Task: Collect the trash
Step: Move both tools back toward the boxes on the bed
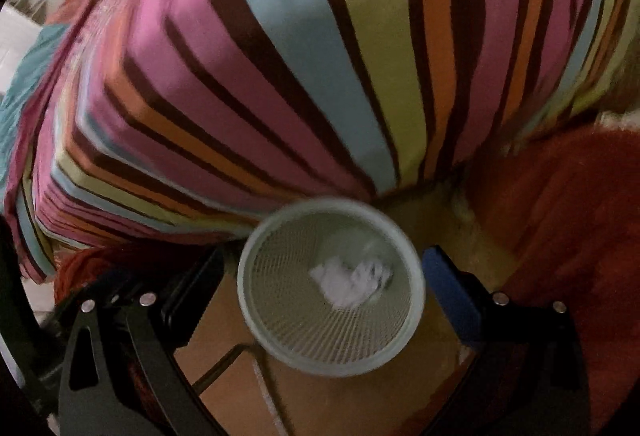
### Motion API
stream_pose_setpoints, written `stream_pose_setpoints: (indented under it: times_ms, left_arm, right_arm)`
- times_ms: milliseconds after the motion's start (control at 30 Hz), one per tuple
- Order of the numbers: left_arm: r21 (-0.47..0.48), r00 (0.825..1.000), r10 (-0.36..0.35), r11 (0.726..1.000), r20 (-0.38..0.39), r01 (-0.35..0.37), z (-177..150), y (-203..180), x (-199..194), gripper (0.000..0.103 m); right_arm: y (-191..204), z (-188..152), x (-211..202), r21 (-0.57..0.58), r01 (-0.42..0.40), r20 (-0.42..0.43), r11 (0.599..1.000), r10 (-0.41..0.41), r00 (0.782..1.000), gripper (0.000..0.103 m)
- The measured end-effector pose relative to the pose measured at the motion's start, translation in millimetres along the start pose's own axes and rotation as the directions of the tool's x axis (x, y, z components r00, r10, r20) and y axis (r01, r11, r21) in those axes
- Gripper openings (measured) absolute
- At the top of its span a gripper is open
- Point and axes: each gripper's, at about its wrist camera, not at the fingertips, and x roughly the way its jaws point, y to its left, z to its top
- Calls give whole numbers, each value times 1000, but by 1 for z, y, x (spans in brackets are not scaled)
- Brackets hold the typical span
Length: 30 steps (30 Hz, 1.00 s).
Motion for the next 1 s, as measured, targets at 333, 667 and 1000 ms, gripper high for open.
stream_pose_setpoints:
  times_ms: [333,667,1000]
  left_arm:
    - [-13,982,9,1000,190,-7,22,10,-52,81]
    - [-42,957,-1,999,290,14,58,21,-86,81]
    - [-110,951,5,993,310,31,107,34,-84,81]
  right_arm:
    - [16,28,-76,-142,117,373,983,-56,926,95]
    - [21,62,-91,-192,159,464,969,-53,884,95]
    - [14,101,-93,-177,156,487,972,-52,872,95]
